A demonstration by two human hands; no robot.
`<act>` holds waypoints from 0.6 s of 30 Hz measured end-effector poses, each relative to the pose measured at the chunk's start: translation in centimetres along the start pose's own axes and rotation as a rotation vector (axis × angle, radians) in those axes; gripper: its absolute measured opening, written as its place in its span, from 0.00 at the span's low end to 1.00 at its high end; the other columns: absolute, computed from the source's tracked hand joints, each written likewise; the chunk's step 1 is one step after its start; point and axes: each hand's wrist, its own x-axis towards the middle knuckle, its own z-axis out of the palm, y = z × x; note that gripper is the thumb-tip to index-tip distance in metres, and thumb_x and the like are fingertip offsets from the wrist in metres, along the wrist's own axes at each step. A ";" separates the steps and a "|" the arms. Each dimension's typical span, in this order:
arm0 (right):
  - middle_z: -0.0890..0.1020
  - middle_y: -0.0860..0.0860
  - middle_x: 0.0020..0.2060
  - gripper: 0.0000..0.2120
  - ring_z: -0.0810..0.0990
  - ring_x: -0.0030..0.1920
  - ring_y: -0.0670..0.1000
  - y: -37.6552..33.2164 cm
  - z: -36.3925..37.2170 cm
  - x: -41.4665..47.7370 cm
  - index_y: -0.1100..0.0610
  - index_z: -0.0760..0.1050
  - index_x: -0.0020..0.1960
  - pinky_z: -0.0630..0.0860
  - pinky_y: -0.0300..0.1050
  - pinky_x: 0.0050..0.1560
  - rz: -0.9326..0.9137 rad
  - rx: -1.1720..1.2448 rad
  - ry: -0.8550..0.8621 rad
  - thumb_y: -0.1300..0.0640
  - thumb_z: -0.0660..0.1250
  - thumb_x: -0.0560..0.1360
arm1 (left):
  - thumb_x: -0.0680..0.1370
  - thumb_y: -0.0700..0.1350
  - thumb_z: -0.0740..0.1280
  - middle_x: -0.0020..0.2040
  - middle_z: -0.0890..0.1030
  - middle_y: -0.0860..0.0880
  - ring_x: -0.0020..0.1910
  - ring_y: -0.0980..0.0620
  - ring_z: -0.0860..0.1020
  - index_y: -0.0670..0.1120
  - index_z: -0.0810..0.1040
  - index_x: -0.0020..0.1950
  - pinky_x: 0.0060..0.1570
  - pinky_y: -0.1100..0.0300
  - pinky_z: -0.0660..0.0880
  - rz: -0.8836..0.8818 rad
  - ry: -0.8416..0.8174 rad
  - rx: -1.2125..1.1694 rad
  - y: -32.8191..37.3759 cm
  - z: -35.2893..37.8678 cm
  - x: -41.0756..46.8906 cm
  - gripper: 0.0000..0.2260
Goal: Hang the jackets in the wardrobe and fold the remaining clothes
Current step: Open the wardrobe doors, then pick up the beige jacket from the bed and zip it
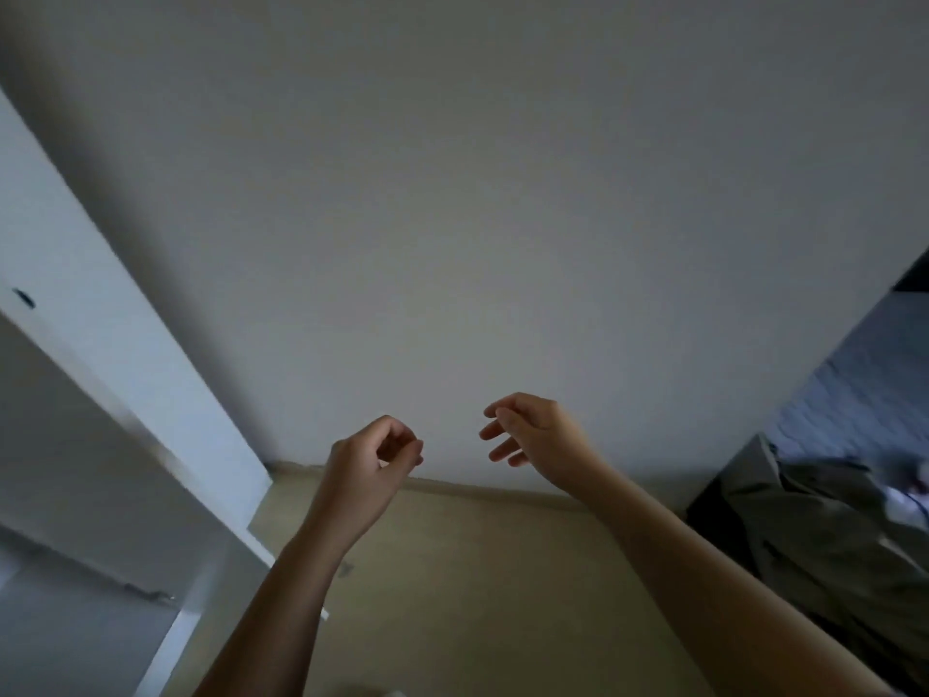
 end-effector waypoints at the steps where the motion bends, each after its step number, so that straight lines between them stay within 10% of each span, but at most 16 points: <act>1: 0.85 0.48 0.43 0.11 0.85 0.39 0.50 1.1 -1.7 -1.0 0.50 0.76 0.47 0.79 0.47 0.40 0.030 0.010 0.040 0.60 0.57 0.81 | 0.75 0.41 0.69 0.36 0.83 0.57 0.39 0.61 0.81 0.49 0.78 0.39 0.40 0.68 0.75 0.012 -0.045 -0.014 1.0 1.8 0.3 0.06; 18: 0.85 0.51 0.41 0.11 0.85 0.37 0.52 16.8 -27.2 -12.8 0.52 0.78 0.47 0.79 0.43 0.35 0.437 0.231 0.879 0.62 0.59 0.80 | 0.75 0.41 0.69 0.36 0.83 0.56 0.37 0.59 0.81 0.50 0.78 0.40 0.42 0.62 0.77 0.423 -0.831 -0.146 17.9 36.1 10.0 0.05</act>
